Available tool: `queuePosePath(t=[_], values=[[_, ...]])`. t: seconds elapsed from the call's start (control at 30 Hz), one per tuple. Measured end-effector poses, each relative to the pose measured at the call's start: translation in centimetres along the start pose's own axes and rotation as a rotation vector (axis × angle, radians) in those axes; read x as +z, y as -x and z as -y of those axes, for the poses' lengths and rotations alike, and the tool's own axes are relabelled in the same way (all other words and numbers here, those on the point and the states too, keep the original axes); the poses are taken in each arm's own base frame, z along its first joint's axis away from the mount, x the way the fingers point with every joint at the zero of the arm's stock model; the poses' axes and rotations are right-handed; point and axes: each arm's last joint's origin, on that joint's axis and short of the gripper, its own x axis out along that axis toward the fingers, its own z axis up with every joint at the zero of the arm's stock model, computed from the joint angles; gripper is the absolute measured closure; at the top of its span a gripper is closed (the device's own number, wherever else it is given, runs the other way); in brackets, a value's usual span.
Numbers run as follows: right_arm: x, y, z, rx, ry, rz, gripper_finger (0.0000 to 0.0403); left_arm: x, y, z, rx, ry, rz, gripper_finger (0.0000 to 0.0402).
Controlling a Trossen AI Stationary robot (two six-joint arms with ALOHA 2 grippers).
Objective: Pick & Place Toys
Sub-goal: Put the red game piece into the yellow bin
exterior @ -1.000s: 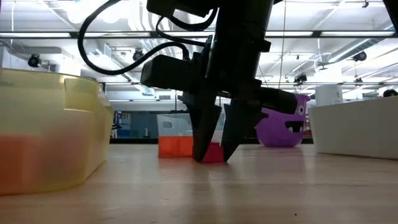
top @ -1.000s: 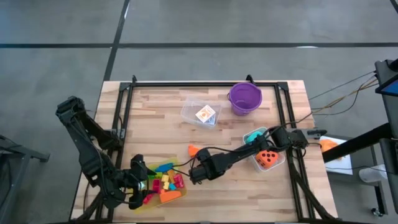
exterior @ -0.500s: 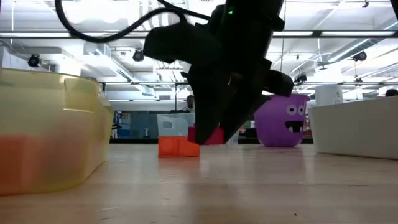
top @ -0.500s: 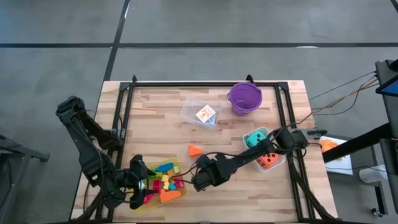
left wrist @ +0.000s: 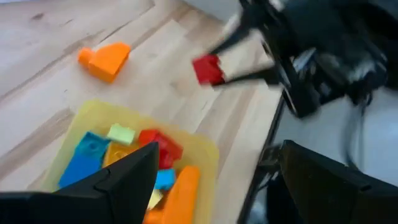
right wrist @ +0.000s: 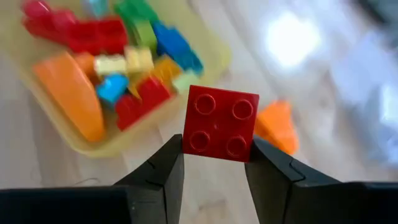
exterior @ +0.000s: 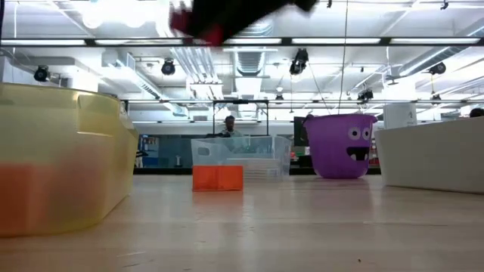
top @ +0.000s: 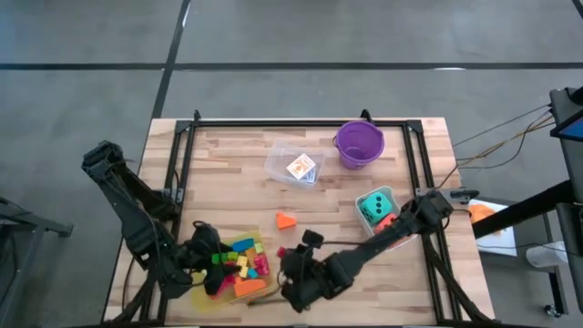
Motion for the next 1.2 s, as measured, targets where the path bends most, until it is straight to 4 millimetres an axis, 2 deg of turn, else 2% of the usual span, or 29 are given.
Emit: queuePosePath(t=[0.2, 0.47, 0.7, 0.83, 1.0, 1.2], values=[[2.0, 3.5, -1.0, -0.028, 0.111, 0.168, 0.0274, 1.7, -1.5, 0.9, -0.096, 0.141, 0.082, 0.0074], [3.8, 5.0, -1.0, -0.08, 0.201, 0.258, 0.0274, 3.6, -3.6, 0.9, -0.188, 0.222, 0.073, 0.0074], [4.2, 5.2, -0.9, -0.086, 0.255, 0.267, 0.0274, 5.0, -4.6, 0.5, -0.196, 0.3, 0.117, 0.0074], [4.4, 5.1, -0.7, -0.106, 0.257, 0.275, 0.0274, 5.7, -5.3, 0.7, -0.218, 0.278, 0.134, 0.0074], [4.5, 5.0, -0.7, -0.117, 0.274, 0.28, 0.0274, 5.4, -7.0, 0.8, -0.213, 0.266, 0.073, 0.0074], [4.5, 5.1, -0.7, -0.115, 0.278, 0.282, 0.0274, 5.3, -7.9, 0.5, -0.19, 0.264, 0.056, 0.0079]])
